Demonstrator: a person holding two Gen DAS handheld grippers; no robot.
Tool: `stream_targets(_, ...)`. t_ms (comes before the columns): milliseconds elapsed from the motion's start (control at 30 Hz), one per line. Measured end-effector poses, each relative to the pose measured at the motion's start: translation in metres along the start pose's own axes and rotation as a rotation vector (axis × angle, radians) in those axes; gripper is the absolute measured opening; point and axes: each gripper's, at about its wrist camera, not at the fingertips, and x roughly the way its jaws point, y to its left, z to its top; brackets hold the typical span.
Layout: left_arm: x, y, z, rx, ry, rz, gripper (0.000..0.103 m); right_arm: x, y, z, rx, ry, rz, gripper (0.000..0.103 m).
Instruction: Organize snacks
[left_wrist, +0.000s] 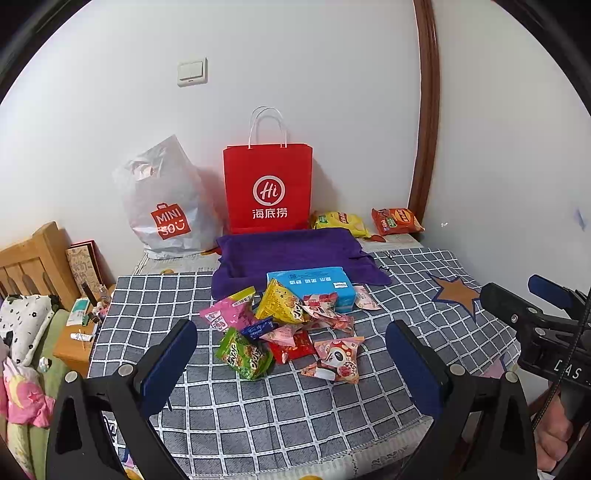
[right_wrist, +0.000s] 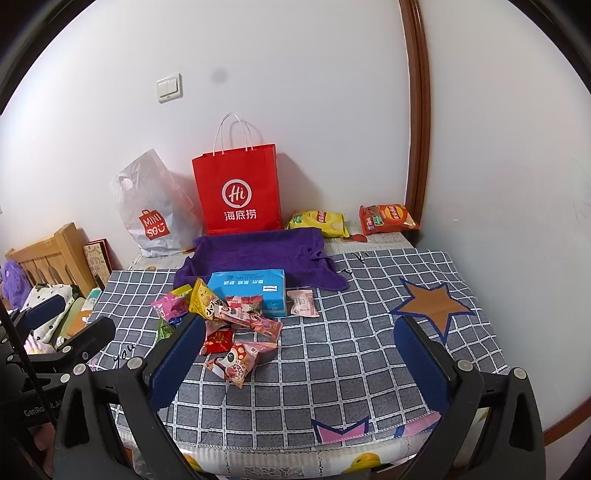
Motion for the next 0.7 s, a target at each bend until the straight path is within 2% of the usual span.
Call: stream_targets(700, -0.0028, -0.0035, 0.0002, -0.005, -0.006, -0.013, 0.103, 0.0013, 0.0046, 0.0002, -0.015, 0.005, 0.001, 0.100)
